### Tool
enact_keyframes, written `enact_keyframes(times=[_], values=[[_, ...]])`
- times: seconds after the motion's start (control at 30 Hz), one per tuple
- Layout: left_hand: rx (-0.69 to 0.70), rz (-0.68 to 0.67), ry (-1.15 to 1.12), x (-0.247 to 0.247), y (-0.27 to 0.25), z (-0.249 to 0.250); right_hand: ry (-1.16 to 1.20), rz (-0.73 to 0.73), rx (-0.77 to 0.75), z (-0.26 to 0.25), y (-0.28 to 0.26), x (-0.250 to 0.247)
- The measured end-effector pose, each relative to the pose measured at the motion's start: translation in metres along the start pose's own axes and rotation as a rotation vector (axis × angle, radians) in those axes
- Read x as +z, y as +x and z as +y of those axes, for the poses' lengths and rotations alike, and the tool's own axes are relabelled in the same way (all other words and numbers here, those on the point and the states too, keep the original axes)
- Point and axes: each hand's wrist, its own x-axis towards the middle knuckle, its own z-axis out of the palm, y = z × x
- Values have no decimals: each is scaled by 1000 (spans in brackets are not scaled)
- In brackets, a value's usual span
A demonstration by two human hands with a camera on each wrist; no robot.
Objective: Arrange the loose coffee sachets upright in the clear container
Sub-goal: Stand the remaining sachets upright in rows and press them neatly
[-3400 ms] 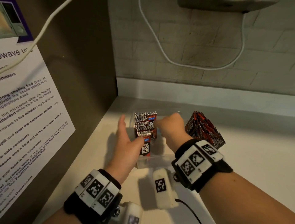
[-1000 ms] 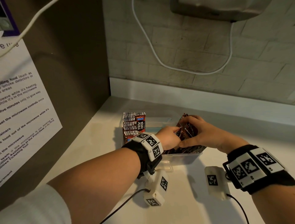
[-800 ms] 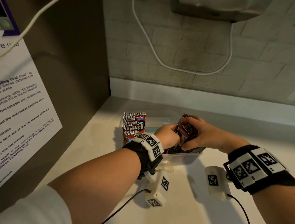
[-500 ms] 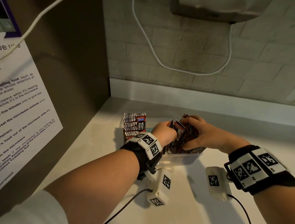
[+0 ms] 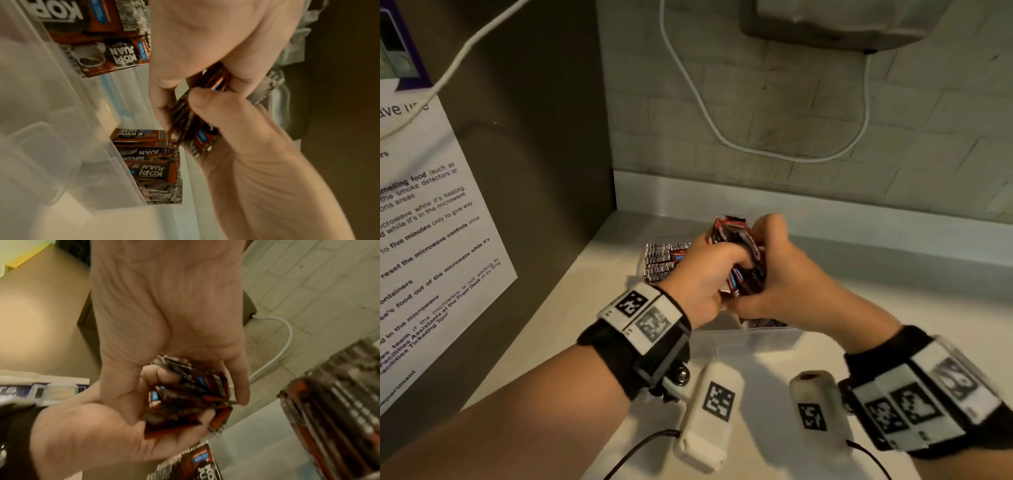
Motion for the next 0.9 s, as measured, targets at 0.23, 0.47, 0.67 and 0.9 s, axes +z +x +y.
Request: enact_keyframes(times=[0.23, 0.47, 0.67, 0.9], values=[[-83, -68, -81, -27, -14, 8, -103, -14, -49, -8, 9, 27], [-116, -60, -138, -32, -17, 16, -114, -34, 7, -15, 19, 25], [-111, -16, -298, -30, -18, 25, 71, -159, 102, -21, 13, 15], [-147, -110, -56, -33, -23, 31, 91, -90, 145, -20, 18, 23]])
